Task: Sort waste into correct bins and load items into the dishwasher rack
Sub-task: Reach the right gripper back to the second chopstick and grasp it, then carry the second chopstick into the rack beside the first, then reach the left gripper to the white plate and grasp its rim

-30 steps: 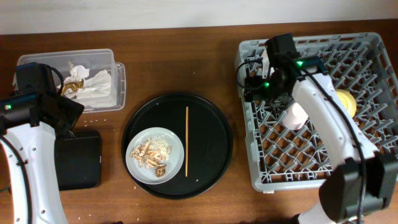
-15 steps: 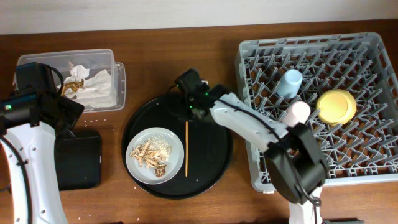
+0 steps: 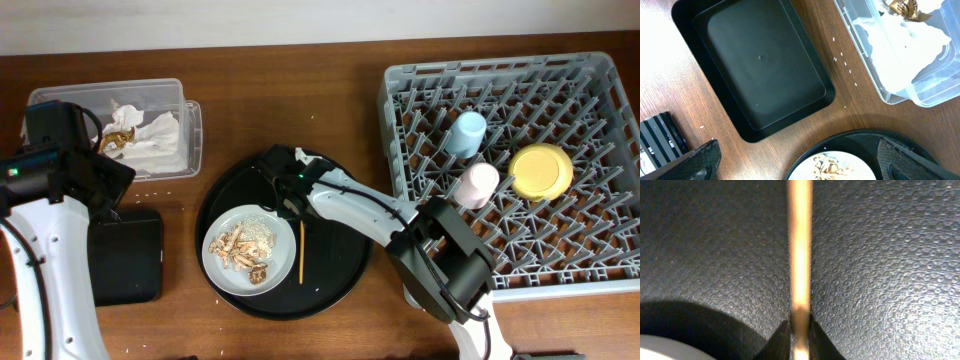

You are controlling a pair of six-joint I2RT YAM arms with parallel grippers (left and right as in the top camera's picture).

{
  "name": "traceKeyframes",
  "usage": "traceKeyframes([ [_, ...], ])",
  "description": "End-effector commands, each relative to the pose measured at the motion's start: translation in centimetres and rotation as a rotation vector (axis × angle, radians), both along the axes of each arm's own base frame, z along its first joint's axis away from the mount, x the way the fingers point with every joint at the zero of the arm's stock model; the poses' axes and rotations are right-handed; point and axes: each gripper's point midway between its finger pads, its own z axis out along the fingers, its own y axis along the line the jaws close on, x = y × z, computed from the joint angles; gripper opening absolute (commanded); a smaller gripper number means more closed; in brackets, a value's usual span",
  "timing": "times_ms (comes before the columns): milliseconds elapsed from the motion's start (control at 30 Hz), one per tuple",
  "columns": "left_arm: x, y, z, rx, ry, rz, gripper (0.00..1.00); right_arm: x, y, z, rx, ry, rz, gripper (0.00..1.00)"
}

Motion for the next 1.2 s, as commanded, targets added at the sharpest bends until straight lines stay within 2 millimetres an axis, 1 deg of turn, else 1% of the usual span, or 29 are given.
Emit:
traceKeyframes([
  [0,-0.1,0.2,0.0,0.007,0.004,0.000,0.99,-0.8,0.1,-1.2,-0.005,0.045,0.000,0.04],
  [33,-0.1,0.2,0.0,0.008,0.004,0.000,0.99,-0.7,0.0,-0.8,-0.003,0.041,0.000,0.04],
  [67,-0.1,0.2,0.0,0.008,0.004,0.000,0.99,-0.7,0.0,0.4,0.005,0.032,-0.003,0.04],
  [100,-0.1,0.2,0.0,0.007,0.004,0.000,0.99,-0.5,-0.3,2.0,0.011,0.026,-0.009,0.04],
  [167,-0.1,0.2,0.0,0.007,0.004,0.000,0.99,0.3,-1.2,6.2,0.015,-0.010,0.007,0.04],
  [233,-0.1,0.2,0.0,0.007,0.004,0.000,0.99,2.1,-4.6,13.5,0.015,-0.116,0.049,0.04],
  [267,-0.1,0.2,0.0,0.007,0.004,0.000,0.99,2.6,-6.1,15.9,0.023,-0.152,0.078,0.04],
  [300,-0.1,0.2,0.0,0.007,0.004,0.000,0.99,3.1,-8.0,18.1,0.016,-0.190,0.097,0.04],
  [333,-0.1,0.2,0.0,0.007,0.004,0.000,0.99,4.0,-10.9,20.2,-0.002,-0.239,0.109,0.04],
  [367,-0.1,0.2,0.0,0.007,0.004,0.000,0.99,4.9,-13.6,21.6,-0.037,-0.280,0.149,0.04],
  [400,-0.1,0.2,0.0,0.007,0.004,0.000,0.99,5.6,-15.4,21.9,-0.075,-0.293,0.189,0.04],
  [433,-0.1,0.2,0.0,0.007,0.004,0.000,0.99,6.1,-16.9,21.8,-0.107,-0.296,0.219,0.04],
  [467,-0.1,0.2,0.0,0.008,0.004,0.000,0.99,6.8,-18.8,21.0,-0.128,-0.277,0.196,0.04],
  [500,-0.1,0.2,0.0,0.007,0.004,0.000,0.99,7.3,-19.9,20.3,-0.135,-0.257,0.170,0.04],
  [533,-0.1,0.2,0.0,0.007,0.004,0.000,0.99,7.9,-21.1,19.1,-0.146,-0.233,0.141,0.04],
  [600,-0.1,0.2,0.0,0.008,0.004,0.000,0.99,9.3,-23.1,17.4,-0.172,-0.221,0.091,0.04],
  [633,-0.1,0.2,0.0,0.007,0.004,0.000,0.99,9.8,-23.6,16.7,-0.163,-0.209,0.078,0.04],
  [700,-0.1,0.2,0.0,0.008,0.004,0.000,0.99,10.1,-24.0,15.3,-0.140,-0.177,0.070,0.04],
  [733,-0.1,0.2,0.0,0.008,0.004,0.000,0.99,10.1,-23.7,14.6,-0.130,-0.159,0.075,0.08],
  [767,-0.1,0.2,0.0,0.007,0.004,0.000,0.99,10.1,-23.7,14.3,-0.131,-0.153,0.077,0.20],
  [800,-0.1,0.2,0.0,0.007,0.004,0.000,0.99,10.1,-23.6,14.3,-0.127,-0.150,0.079,0.37],
  [867,-0.1,0.2,0.0,0.008,0.004,0.000,0.99,10.1,-23.2,14.3,-0.103,-0.148,0.086,0.37],
  [933,-0.1,0.2,0.0,0.007,0.004,0.000,0.99,9.4,-23.1,14.7,-0.094,-0.128,0.087,0.38],
  [967,-0.1,0.2,0.0,0.007,0.004,0.000,0.99,8.9,-23.2,15.3,-0.093,-0.125,0.080,0.39],
  [1067,-0.1,0.2,0.0,0.007,0.004,0.000,0.99,7.5,-23.5,19.4,-0.086,-0.170,0.076,0.39],
  [1167,-0.1,0.2,0.0,0.007,0.004,0.000,0.99,5.5,-24.0,24.2,-0.050,-0.258,0.005,0.40],
])
